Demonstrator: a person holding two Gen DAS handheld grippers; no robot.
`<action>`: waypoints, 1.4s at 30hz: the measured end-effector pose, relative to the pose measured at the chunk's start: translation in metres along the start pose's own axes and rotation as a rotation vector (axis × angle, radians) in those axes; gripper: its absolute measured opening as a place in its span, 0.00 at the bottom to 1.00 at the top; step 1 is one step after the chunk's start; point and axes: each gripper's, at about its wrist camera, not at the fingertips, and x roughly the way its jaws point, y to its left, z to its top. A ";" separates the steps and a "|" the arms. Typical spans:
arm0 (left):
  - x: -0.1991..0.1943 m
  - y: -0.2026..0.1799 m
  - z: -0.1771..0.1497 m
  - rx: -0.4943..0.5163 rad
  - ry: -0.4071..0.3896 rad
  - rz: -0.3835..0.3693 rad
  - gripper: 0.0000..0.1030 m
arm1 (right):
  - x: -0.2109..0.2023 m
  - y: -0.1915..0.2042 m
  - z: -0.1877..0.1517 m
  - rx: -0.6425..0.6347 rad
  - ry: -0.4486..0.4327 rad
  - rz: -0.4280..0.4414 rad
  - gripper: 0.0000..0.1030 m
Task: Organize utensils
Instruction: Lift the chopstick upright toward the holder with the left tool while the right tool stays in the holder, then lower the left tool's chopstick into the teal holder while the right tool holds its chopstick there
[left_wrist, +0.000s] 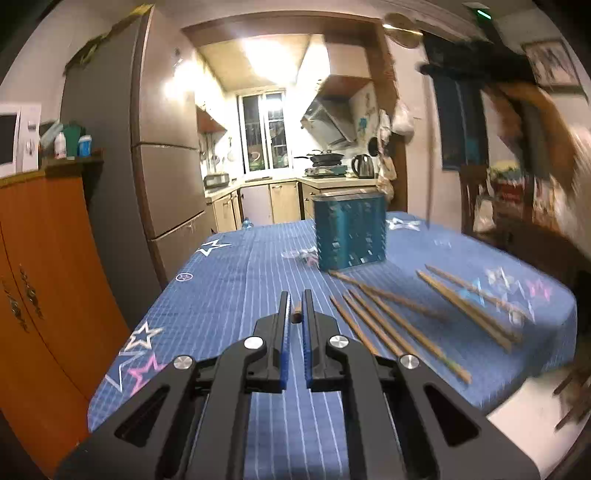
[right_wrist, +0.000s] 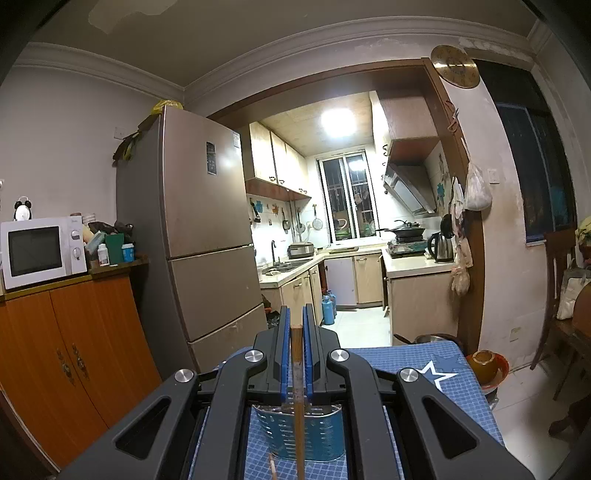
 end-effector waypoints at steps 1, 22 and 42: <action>0.007 0.006 0.011 -0.021 0.013 -0.015 0.04 | 0.001 0.001 0.000 0.000 0.000 0.000 0.08; 0.105 0.025 0.149 -0.071 0.076 -0.110 0.04 | 0.049 0.002 0.000 0.009 0.064 0.018 0.08; 0.089 -0.002 0.235 -0.028 -0.094 -0.120 0.04 | 0.055 0.003 0.014 -0.003 0.077 0.033 0.08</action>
